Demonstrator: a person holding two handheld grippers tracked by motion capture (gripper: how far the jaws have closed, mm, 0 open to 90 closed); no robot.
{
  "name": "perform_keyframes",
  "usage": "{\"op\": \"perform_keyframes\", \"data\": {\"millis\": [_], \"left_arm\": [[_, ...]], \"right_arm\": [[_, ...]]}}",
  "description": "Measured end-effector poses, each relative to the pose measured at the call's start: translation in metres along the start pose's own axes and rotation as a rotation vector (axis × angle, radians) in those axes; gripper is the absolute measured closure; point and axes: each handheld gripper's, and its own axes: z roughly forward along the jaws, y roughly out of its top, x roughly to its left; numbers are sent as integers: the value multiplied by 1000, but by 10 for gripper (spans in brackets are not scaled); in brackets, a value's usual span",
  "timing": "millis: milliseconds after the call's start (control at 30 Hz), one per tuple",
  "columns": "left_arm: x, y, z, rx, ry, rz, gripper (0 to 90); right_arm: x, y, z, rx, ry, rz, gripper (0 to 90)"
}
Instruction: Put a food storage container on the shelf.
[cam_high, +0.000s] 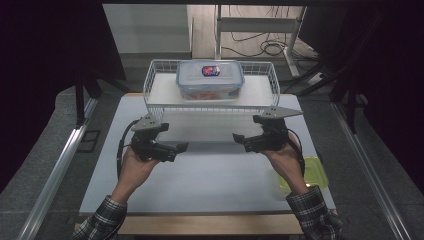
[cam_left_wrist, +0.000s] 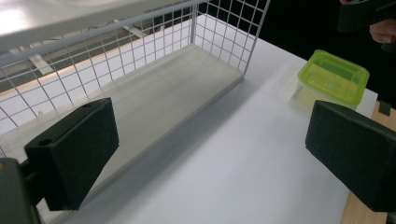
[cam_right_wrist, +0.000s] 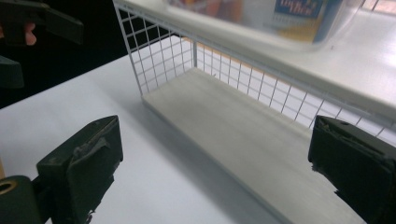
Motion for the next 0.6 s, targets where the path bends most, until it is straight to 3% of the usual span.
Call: {"op": "perform_keyframes", "data": {"millis": [300,600], "left_arm": [[-13,-19,-1,5,0,19,5],[-14,-39,3,22,2,6,0]], "right_arm": [[8,-19,-6,14,9,-8,0],[19,-40,-7,34,5,-35,0]]}}
